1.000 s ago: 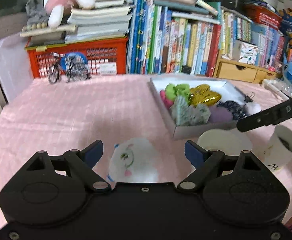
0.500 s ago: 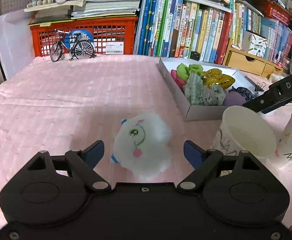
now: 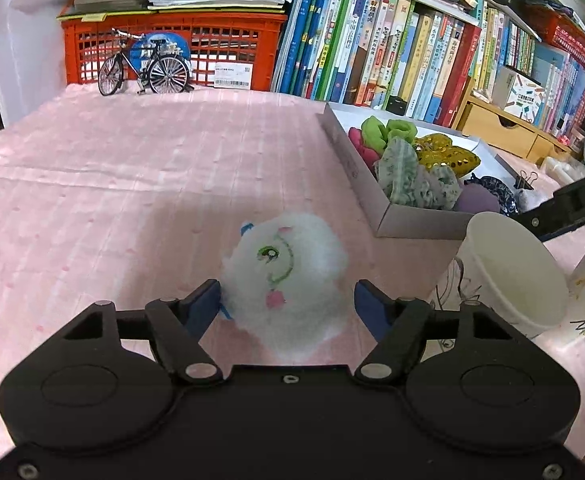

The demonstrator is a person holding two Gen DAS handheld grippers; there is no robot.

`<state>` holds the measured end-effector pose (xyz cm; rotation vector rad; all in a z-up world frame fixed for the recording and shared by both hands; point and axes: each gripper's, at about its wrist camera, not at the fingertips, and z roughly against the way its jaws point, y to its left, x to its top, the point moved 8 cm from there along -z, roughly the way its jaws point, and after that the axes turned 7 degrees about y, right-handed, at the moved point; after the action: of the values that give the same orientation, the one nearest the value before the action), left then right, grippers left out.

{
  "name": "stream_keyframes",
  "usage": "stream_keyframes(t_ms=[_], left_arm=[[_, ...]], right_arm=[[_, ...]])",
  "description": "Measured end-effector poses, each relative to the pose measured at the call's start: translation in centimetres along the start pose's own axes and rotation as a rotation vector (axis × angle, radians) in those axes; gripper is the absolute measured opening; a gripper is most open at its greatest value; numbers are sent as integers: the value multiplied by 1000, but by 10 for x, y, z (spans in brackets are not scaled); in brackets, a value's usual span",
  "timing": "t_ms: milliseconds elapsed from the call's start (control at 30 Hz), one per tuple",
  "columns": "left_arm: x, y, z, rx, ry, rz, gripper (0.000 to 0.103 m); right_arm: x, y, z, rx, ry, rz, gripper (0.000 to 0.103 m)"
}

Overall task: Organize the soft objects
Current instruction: 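Move the left tool to the white fluffy plush while the right tool reaches the white foam sheet, then close the left tool on the white plush while the right tool grasps the foam sheet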

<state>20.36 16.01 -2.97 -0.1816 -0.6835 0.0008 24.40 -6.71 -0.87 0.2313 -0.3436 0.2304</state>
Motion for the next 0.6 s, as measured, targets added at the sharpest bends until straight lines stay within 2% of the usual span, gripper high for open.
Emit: stream_keyframes(t_ms=[167, 333, 600], left_arm=[[3, 4, -7, -20, 20, 63, 64], [3, 8, -10, -12, 26, 85, 56], [3, 8, -12, -2, 28, 82, 53]], right_arm=[[-1, 1, -1, 22, 10, -19, 83], [0, -3, -4, 20, 15, -37, 77], [-3, -4, -14, 12, 42, -41, 74]])
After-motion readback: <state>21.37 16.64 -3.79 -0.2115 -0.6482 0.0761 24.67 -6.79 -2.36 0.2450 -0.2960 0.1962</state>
